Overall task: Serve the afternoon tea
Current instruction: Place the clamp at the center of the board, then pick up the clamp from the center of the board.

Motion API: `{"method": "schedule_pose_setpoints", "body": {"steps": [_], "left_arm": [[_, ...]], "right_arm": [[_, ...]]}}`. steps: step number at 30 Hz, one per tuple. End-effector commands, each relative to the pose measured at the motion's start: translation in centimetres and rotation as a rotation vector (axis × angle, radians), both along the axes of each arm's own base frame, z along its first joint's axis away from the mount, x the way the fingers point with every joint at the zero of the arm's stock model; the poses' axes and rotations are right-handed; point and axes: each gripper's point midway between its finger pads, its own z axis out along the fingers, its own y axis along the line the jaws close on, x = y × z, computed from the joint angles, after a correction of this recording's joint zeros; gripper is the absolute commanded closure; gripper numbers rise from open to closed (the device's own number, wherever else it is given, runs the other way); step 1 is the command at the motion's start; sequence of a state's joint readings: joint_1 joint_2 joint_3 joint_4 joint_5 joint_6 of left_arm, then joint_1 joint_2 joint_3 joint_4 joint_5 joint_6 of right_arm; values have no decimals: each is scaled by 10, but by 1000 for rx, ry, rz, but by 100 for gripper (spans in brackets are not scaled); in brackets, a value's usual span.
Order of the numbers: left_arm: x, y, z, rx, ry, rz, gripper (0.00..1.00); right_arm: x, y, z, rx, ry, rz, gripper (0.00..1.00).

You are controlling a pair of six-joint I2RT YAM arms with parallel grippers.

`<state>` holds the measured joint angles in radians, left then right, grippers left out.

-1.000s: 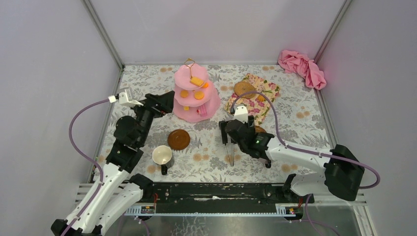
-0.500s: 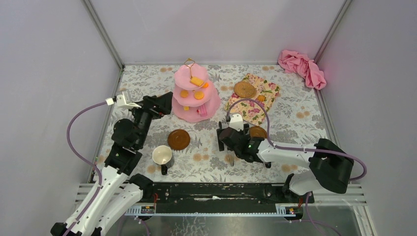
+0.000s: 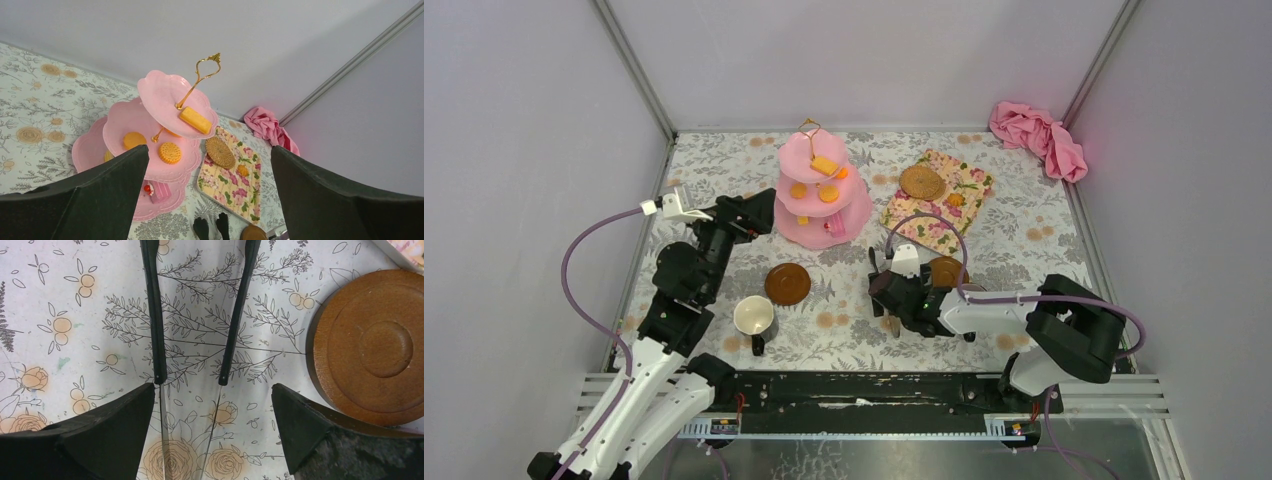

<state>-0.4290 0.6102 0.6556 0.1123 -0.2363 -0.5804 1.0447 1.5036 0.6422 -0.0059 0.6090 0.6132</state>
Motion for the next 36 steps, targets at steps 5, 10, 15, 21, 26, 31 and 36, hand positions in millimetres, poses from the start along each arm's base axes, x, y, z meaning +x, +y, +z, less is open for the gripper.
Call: {"method": "schedule_pose_setpoints", "body": {"steps": [5,10,15,21,26,31,36], "left_arm": [[1,8,6,1,-41,38,0],[2,8,6,0,-42,39,0],[2,8,4,-1,-39,39,0],[3,9,4,-1,-39,44,0],[3,9,4,-6,-41,46,0],[3,9,7,-14,-45,47,0],[3,7,12,-26,-48,38,0]], "right_arm": [[4,10,1,65,-27,-23,15],[0,10,-8,55,5,-19,24],[-4,9,-16,36,45,-26,26],[-4,4,-12,23,25,-39,35],[-7,2,-14,34,28,-45,44],[-9,2,-6,64,16,-49,47],[-5,11,22,83,-4,-23,53]]}}
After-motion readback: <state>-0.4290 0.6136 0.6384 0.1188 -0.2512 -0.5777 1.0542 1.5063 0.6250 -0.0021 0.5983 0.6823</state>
